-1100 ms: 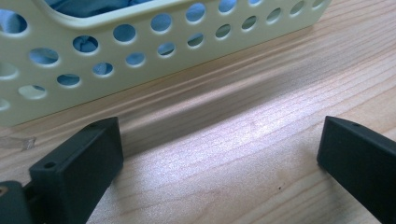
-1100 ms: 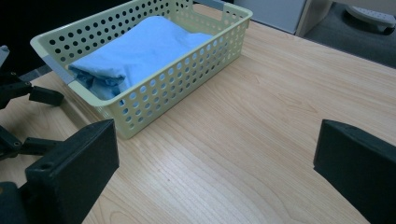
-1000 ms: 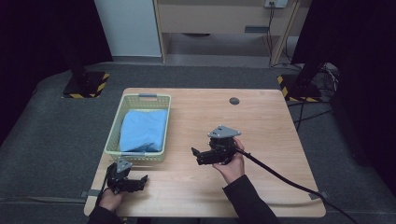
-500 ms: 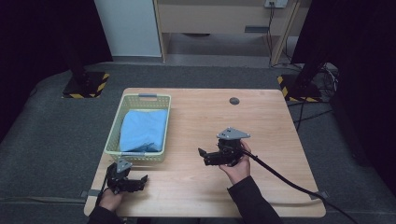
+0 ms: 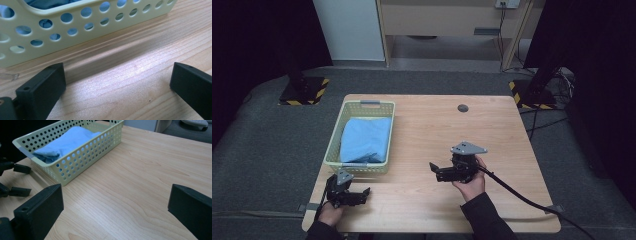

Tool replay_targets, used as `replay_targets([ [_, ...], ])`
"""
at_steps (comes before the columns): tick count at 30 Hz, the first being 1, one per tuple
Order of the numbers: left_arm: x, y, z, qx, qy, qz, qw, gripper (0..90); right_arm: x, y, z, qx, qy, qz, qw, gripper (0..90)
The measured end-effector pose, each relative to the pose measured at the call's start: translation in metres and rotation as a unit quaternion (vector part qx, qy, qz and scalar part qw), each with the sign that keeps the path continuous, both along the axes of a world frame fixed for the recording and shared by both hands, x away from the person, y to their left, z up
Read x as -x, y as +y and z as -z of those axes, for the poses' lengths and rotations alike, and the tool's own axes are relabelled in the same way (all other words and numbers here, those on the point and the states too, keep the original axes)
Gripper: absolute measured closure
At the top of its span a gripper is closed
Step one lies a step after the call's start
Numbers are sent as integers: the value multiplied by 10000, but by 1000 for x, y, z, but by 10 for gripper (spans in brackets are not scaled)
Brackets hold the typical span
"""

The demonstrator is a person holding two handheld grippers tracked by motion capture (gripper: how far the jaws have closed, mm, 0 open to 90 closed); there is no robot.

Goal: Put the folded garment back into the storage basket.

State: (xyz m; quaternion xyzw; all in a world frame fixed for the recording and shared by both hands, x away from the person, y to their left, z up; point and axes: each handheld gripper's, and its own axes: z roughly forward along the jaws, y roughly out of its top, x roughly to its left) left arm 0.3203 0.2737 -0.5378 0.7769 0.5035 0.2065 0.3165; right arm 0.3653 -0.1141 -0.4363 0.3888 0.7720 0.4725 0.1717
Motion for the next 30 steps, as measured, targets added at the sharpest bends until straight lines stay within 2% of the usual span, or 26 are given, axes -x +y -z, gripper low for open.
replay_targets([
  [15, 0, 0, 0, 0, 0, 0, 10000, 0, 4, -24, 14, -247, 224, 34, 9994, 4],
  [30, 0, 0, 0, 2, 1, 0, 10000, 0, 10, -47, 26, -351, 101, 175, 9992, 2],
])
